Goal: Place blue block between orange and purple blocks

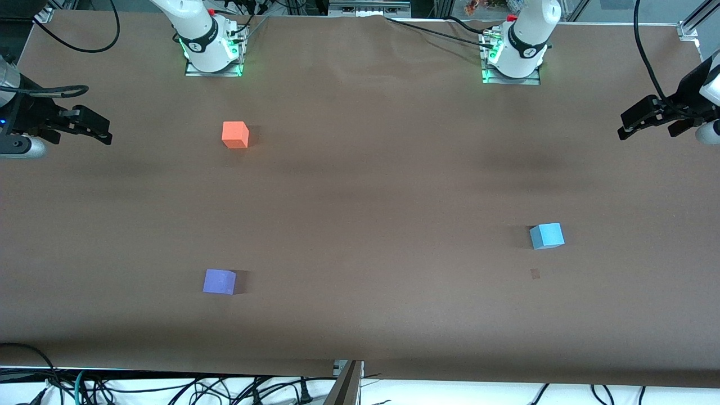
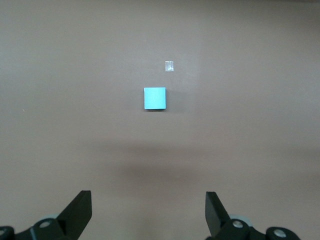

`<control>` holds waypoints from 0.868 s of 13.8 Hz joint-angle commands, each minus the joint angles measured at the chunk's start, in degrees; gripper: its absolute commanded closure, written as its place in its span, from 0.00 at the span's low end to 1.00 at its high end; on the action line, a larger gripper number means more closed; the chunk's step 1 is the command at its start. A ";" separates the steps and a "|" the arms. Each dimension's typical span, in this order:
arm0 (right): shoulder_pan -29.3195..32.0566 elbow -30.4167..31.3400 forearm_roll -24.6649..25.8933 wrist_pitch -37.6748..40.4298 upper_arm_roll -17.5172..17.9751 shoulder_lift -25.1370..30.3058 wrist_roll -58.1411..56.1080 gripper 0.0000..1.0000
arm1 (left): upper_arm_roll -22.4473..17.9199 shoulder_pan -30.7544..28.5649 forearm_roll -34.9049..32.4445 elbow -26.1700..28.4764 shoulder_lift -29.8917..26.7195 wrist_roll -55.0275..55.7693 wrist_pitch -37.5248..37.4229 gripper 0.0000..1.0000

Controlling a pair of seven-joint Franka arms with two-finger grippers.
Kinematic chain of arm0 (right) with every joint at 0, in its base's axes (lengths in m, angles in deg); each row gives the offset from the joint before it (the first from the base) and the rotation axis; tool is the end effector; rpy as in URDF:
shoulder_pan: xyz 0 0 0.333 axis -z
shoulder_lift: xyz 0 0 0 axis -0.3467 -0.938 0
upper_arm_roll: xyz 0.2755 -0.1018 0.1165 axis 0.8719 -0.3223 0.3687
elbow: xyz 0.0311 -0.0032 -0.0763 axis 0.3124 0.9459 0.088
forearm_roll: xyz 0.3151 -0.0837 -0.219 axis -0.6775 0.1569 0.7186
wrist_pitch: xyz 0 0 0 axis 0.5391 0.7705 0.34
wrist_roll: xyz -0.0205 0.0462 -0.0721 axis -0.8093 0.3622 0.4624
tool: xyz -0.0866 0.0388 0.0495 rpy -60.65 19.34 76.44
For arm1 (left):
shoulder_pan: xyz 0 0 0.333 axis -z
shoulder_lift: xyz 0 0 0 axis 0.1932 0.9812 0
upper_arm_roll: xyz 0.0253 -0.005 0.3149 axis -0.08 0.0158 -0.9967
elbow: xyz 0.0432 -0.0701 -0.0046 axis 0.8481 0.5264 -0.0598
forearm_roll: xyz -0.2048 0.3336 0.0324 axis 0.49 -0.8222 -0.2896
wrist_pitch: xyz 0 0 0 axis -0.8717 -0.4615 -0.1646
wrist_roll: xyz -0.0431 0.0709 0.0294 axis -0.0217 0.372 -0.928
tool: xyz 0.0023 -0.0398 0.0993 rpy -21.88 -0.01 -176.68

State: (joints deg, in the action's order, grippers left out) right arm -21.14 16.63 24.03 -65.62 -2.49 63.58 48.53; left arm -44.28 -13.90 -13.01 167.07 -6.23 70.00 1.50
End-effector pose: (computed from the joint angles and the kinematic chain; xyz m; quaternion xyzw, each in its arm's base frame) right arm 0.5723 0.0327 0.6163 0.9994 0.0061 -0.0279 0.0172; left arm 0.5440 -0.0022 0.6313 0.9986 0.0535 -0.0040 0.0033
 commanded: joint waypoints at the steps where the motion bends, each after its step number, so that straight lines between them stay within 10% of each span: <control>1: 0.32 -1.20 -0.89 0.39 -0.04 -0.31 -0.64 0.00 | -0.04 -0.84 1.03 -2.06 1.11 -2.00 -1.40 0.00; 12: 0.15 -1.20 -0.97 0.30 0.05 -0.40 -0.46 0.00 | 0.40 -0.76 1.03 -2.15 2.43 -1.84 -1.49 0.00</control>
State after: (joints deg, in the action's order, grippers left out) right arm -21.14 16.63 24.03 -65.63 -2.49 63.58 48.53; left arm -44.14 -14.17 -12.98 167.06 -4.65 69.60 1.47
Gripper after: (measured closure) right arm 0.000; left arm 0.000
